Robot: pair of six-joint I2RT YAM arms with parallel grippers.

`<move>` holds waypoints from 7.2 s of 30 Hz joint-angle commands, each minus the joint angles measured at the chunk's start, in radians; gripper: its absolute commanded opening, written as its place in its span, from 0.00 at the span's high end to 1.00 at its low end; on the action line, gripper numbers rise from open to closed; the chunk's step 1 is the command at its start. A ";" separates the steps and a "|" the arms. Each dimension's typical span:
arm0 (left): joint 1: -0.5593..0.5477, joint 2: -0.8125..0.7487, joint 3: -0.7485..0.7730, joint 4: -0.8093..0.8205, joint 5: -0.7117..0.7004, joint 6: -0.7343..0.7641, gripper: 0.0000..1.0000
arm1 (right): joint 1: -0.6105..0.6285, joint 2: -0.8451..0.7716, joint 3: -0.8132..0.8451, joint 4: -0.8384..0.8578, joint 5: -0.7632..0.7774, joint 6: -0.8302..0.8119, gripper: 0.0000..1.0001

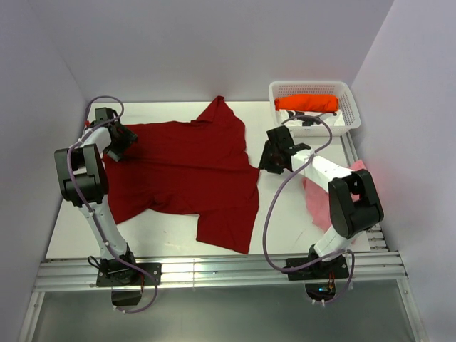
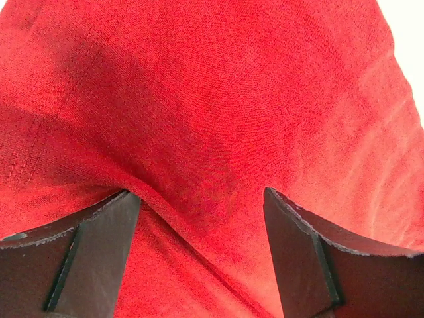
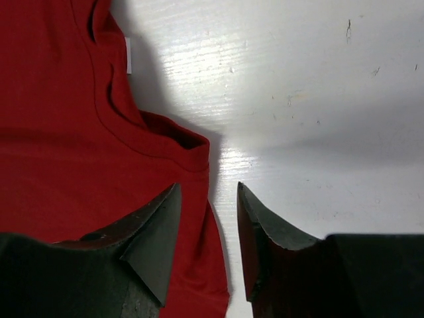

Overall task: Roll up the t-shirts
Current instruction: Flatten the tshirt

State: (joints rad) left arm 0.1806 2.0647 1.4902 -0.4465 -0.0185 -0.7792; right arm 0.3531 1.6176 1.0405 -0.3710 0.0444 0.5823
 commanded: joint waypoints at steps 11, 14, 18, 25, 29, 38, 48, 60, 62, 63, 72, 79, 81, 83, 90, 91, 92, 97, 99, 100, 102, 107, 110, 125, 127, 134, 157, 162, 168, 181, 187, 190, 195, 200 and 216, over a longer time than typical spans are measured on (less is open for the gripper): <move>-0.003 -0.283 -0.231 0.074 0.087 -0.006 0.00 | 0.165 -0.252 -0.184 -0.035 0.021 0.000 0.43; 0.006 -0.372 -0.284 0.081 0.110 -0.020 0.01 | 0.239 -0.315 -0.239 -0.052 0.020 0.037 0.43; 0.011 -0.472 -0.347 0.051 0.117 -0.043 0.01 | 0.349 -0.381 -0.329 -0.043 0.012 0.112 0.43; 0.025 -0.563 -0.430 0.043 0.069 -0.043 0.00 | 0.397 -0.398 -0.364 -0.042 0.098 0.134 0.44; 0.101 -0.453 -0.348 0.107 0.179 -0.095 0.00 | 0.314 -0.310 -0.152 -0.026 0.052 0.079 0.44; 0.128 -0.031 0.129 0.020 0.167 -0.187 0.02 | 0.173 0.158 0.477 -0.060 0.012 0.059 0.48; 0.178 0.187 0.331 0.060 0.265 -0.252 0.14 | 0.146 0.223 0.536 -0.036 -0.040 0.025 0.50; 0.073 -0.401 -0.253 0.080 0.158 -0.138 0.02 | 0.149 -0.086 0.057 -0.009 -0.046 0.014 0.44; 0.062 -0.532 -0.330 0.062 0.153 -0.131 0.01 | 0.149 -0.159 -0.048 0.006 -0.046 0.019 0.43; 0.062 -0.569 -0.393 0.054 0.157 -0.120 0.00 | 0.149 -0.180 -0.080 0.010 -0.047 0.034 0.43; 0.065 -0.805 -0.559 -0.143 0.083 -0.094 0.04 | 0.198 -0.298 -0.316 0.027 -0.023 0.100 0.43; 0.074 -0.882 -0.651 -0.130 0.077 -0.104 0.04 | 0.199 -0.208 -0.307 0.069 -0.009 0.088 0.48; 0.076 -0.894 -0.645 -0.150 0.054 -0.089 0.05 | 0.201 -0.184 -0.309 0.078 -0.009 0.088 0.50; 0.082 -0.907 -0.645 -0.172 0.051 -0.077 0.04 | 0.202 -0.168 -0.313 0.084 -0.015 0.091 0.52; 0.197 -0.962 -0.642 -0.199 0.134 -0.029 0.05 | 0.225 -0.114 -0.330 0.115 -0.015 0.111 0.67; 0.201 -0.963 -0.640 -0.202 0.135 -0.025 0.04 | 0.224 -0.113 -0.327 0.106 0.017 0.116 0.77; 0.204 -0.966 -0.640 -0.204 0.135 -0.023 0.04 | 0.221 -0.114 -0.321 0.089 0.040 0.120 0.82; 0.206 -0.962 -0.660 -0.204 0.143 -0.017 0.04 | 0.065 -0.110 -0.309 0.063 0.038 0.120 1.00; 0.206 -0.951 -0.680 -0.193 0.152 -0.020 0.05 | 0.014 -0.113 -0.309 0.050 0.049 0.142 1.00; 0.204 -0.947 -0.689 -0.187 0.150 -0.025 0.05 | -0.008 -0.116 -0.310 0.049 0.054 0.151 1.00; 0.206 -0.930 -0.723 -0.169 0.164 -0.029 0.05 | -0.055 -0.124 -0.312 0.038 0.081 0.186 1.00; 0.206 -0.879 -0.808 -0.101 0.195 -0.038 0.09 | -0.111 -0.121 -0.304 0.041 0.092 0.197 1.00; 0.172 -0.871 -0.827 -0.089 0.175 -0.069 0.11 | -0.131 -0.108 -0.303 0.043 0.092 0.203 1.00; 0.119 -1.028 -0.786 -0.429 0.009 -0.268 0.20 | -0.174 -0.111 -0.315 0.078 0.068 0.221 1.00; 0.115 -1.048 -0.814 -0.436 0.032 -0.284 0.20 | -0.174 -0.111 -0.316 0.081 0.057 0.215 1.00; 0.094 -1.066 -0.893 -0.365 0.097 -0.322 0.31 | -0.174 -0.124 -0.318 0.087 0.043 0.211 1.00; 0.031 -0.884 -0.990 -0.226 0.058 -0.388 0.56 | -0.174 -0.150 -0.329 0.098 0.040 0.214 1.00; 0.031 -0.859 -1.005 -0.213 0.028 -0.384 0.93 | -0.172 -0.140 -0.321 0.087 0.044 0.212 1.00; 0.034 -0.842 -0.961 -0.271 0.023 -0.361 1.00 | -0.174 -0.150 -0.304 0.069 0.061 0.214 1.00; 0.160 -0.862 -0.806 -0.385 -0.067 -0.241 1.00 | -0.174 -0.163 -0.290 0.046 0.091 0.203 1.00; 0.148 -0.865 -0.817 -0.377 -0.063 -0.239 1.00 | -0.174 -0.174 -0.293 0.073 -0.009 0.139 0.65; 0.149 -0.884 -0.814 -0.363 -0.066 -0.241 1.00 | -0.171 -0.199 -0.290 0.055 -0.017 0.114 0.54; 0.148 -0.859 -0.801 -0.336 -0.066 -0.232 1.00 | -0.157 -0.287 -0.277 -0.019 0.035 0.080 0.49; 0.149 -0.816 -0.797 -0.308 -0.074 -0.219 1.00 | -0.129 -0.369 -0.290 -0.103 0.049 0.076 0.49; 0.355 -0.859 -0.745 -0.229 -0.094 -0.157 1.00 | 0.210 -0.544 -0.459 -0.315 0.087 0.223 0.51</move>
State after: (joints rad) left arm 0.5137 1.2434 0.7158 -0.7143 -0.0948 -0.9653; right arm 0.5335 1.1149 0.5911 -0.6357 0.0986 0.7696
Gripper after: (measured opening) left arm 0.013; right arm 0.488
